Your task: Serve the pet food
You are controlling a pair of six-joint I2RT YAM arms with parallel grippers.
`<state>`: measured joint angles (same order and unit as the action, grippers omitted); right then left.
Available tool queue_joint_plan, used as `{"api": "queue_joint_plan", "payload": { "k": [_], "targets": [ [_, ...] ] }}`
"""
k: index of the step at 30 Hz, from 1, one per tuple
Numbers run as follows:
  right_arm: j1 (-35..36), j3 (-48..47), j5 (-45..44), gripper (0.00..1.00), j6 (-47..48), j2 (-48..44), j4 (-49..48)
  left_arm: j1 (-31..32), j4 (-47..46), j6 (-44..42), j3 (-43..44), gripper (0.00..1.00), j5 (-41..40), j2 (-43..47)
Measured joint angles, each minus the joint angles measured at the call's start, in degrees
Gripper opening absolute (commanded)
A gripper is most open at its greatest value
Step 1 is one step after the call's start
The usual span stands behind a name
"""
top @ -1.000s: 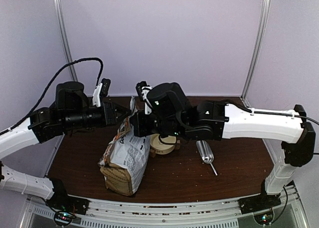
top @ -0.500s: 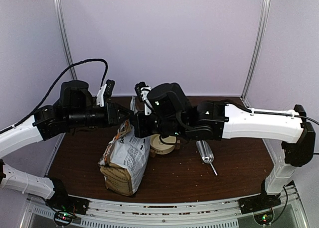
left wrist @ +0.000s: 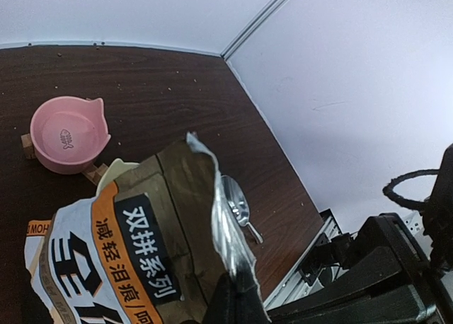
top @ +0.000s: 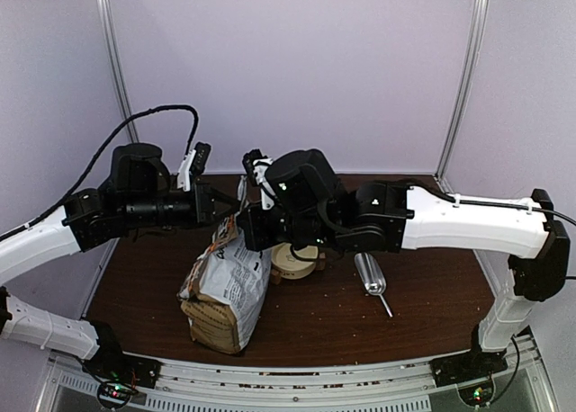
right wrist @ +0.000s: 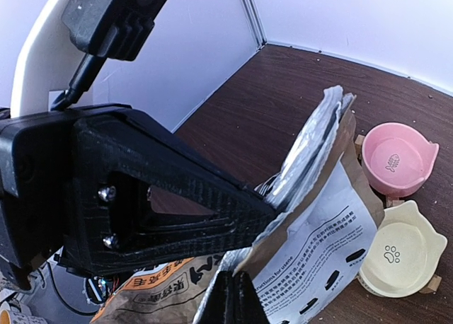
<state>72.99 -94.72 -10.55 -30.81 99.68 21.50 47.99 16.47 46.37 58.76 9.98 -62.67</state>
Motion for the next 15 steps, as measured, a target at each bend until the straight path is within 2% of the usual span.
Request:
{"api": "queue_joint_plan", "payload": {
  "k": [15],
  "targets": [
    [0.4,-4.3,-3.3,0.00,-1.1,1.9,4.5,0.8,3.1,-0.9,0.9,0.00,-4.8,0.7]
  ]
}}
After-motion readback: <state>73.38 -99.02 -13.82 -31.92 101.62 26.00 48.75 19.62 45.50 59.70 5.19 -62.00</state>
